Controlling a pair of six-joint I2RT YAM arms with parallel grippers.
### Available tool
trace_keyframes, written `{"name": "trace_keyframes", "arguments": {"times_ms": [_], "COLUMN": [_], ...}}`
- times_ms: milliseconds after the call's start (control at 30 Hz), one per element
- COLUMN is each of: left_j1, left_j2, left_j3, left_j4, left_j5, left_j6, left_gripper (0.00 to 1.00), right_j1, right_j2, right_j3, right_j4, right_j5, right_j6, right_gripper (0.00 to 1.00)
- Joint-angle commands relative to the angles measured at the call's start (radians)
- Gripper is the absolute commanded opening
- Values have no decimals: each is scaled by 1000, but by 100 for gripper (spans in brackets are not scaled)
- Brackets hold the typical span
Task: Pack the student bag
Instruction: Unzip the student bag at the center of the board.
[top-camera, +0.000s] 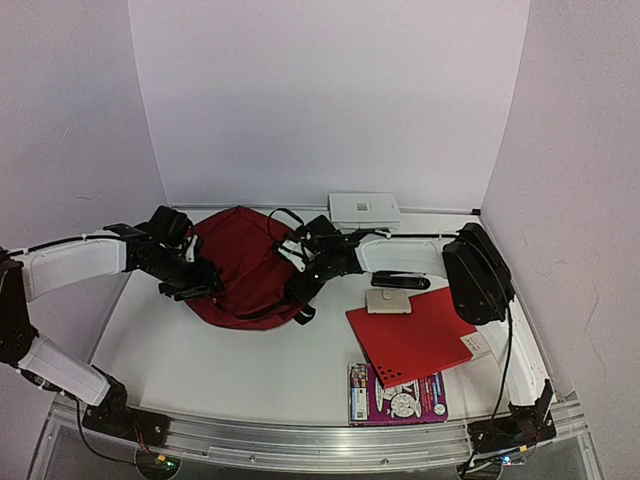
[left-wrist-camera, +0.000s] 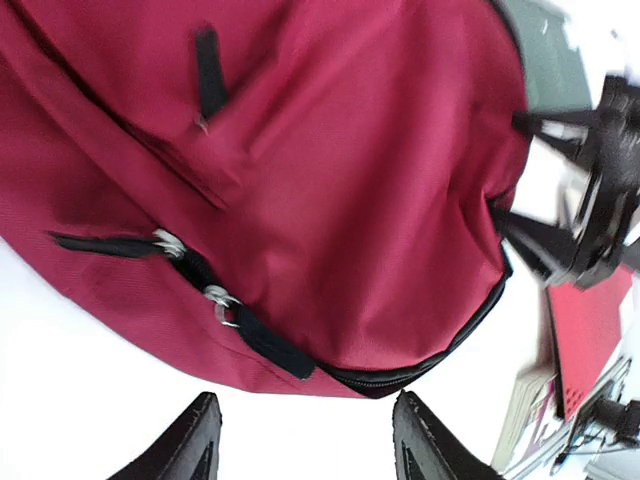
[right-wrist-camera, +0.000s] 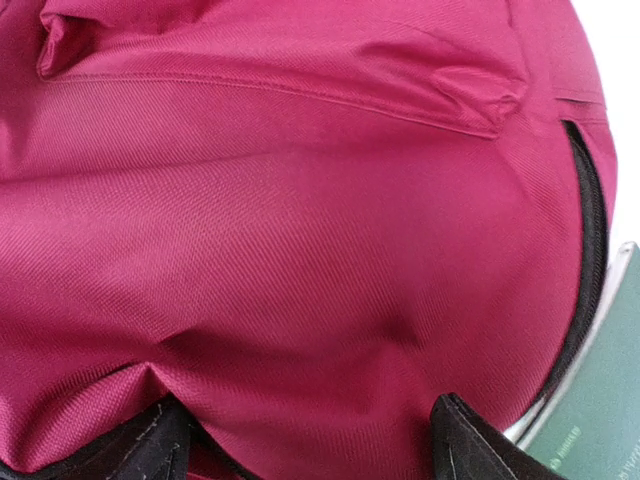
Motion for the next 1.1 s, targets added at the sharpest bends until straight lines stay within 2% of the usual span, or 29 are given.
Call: {"name": "trace_keyframes", "arguments": {"times_ms": [0,133,300,400,600,833,933,1067], "left_j1": [136,196,203,203,202,193,164,103], "left_j2": [-55,68,245,303,300,236,202,151], "left_j3": [66,145,250,262,100,-101,-132,-150], "left_j4": [12,18,34,38,124,236,238,226], "left_j5": [-18,-25,-22,-25,28,70,69,50], "left_j6": [-33,-3,28,24,-44,-138,-167,-202], "left_gripper": [64,62,57,51,37,29,27,26], "right_j1": [7,47,99,117,122,104,103,104], "right_j2": [-144,-204,-223,-197,-100,-70,-98,-163], "right_j3": [5,-60,-128,-142,-123,-126,-122,-99], "right_j4": [-1,-3,-2,-2,-2,-11,-39,-66], "right_j5": [-23,-81,-153,-187,-130,-74,-89,-180], "right_j6": [30,61,105,125,89,36,22,31], "right_gripper": [83,83,81,78,67,56,56,64]}}
